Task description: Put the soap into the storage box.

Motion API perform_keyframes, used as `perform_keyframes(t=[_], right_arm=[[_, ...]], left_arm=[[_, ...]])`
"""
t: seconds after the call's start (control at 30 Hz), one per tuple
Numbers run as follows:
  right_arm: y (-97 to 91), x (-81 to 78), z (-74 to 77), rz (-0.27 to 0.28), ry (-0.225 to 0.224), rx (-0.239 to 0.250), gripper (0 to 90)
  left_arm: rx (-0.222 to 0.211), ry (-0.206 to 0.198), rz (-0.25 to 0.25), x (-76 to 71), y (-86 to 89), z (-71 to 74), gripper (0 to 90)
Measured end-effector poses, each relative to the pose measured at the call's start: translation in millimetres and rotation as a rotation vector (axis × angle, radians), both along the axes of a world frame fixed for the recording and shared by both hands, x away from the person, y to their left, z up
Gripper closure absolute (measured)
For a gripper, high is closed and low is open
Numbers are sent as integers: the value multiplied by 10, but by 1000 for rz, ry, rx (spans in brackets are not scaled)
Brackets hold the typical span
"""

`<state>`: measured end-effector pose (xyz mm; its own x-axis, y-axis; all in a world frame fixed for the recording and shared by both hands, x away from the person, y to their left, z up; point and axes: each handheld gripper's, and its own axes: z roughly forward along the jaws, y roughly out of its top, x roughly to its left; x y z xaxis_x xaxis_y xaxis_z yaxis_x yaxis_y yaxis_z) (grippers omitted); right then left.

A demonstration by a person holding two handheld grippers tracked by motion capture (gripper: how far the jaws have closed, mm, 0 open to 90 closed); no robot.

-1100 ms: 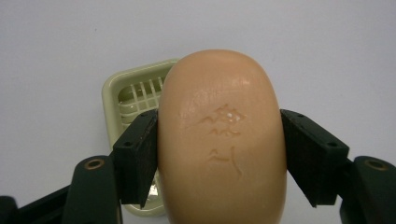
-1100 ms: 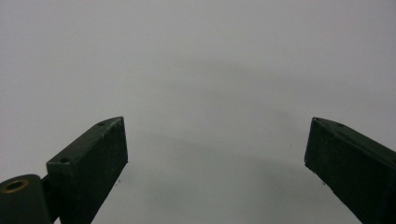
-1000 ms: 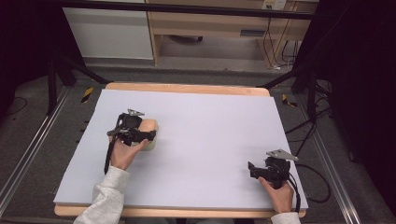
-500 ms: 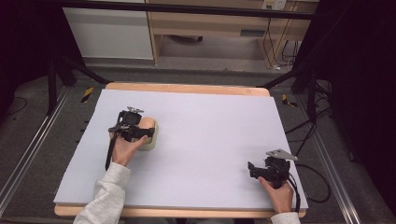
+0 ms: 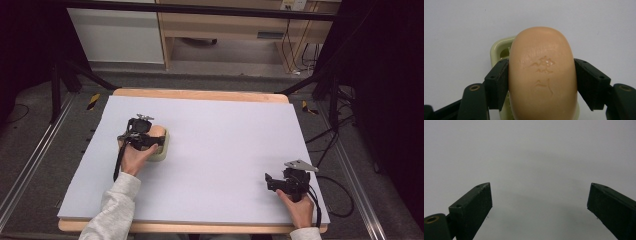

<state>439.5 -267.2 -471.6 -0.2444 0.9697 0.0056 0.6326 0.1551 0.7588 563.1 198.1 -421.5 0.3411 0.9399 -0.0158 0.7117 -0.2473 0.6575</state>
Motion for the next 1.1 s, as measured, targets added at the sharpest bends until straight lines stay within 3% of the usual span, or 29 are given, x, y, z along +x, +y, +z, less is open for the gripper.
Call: perform_keyframes(t=[1.1], right_arm=[[-4, 6, -3, 2, 1, 1, 61]], left_arm=[[21, 40, 15, 96, 17, -194, 318]])
